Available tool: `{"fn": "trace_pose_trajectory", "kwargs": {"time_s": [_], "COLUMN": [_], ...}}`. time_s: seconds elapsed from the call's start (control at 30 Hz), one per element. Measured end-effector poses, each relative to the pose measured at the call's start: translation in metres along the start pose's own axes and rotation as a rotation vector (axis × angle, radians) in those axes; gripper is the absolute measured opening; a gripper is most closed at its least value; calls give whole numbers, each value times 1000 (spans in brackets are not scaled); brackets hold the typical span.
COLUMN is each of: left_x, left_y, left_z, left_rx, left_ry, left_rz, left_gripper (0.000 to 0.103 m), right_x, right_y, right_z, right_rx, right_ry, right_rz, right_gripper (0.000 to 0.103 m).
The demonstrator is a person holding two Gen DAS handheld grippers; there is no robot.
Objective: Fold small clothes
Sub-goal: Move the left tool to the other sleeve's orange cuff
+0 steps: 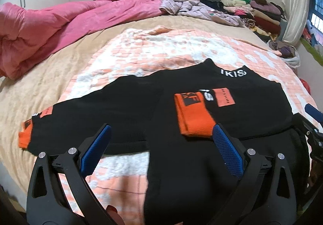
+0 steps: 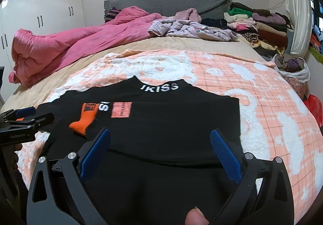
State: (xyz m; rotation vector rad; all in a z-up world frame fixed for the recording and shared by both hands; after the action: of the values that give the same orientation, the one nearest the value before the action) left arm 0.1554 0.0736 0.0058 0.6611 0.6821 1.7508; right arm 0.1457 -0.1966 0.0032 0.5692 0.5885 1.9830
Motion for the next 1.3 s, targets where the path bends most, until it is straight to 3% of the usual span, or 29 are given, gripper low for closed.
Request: {"fn": "trace_pose_trajectory", "kwargs": {"time_s": [0.57, 1.3], "left_x": [70, 165], "left_y": [2, -3], "left_z": [0, 0], "left_rx": [-38, -44], "left_ry": [119, 240], "left_rz": [36, 154], "left_gripper": [93, 93], "right_x": [86, 188], "right_y": [-18, -54], "right_z": [14, 38], "right_rx": [21, 55], "right_ry": [47, 144], "right_rz": [51, 120], "right_gripper": [98, 98]}}
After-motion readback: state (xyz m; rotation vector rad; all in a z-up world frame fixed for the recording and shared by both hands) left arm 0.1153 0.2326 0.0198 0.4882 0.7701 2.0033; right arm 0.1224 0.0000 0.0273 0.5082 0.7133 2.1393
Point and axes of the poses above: each gripper's, at about its wrist camera, not at the fingertips, and y roughly against the way its jaws point, x to its left, z to its top, the point moved 3 cm from there along -y, roughly the way its jaws point, and after that the axes turned 10 degrees about z, right-handed, at the moved point
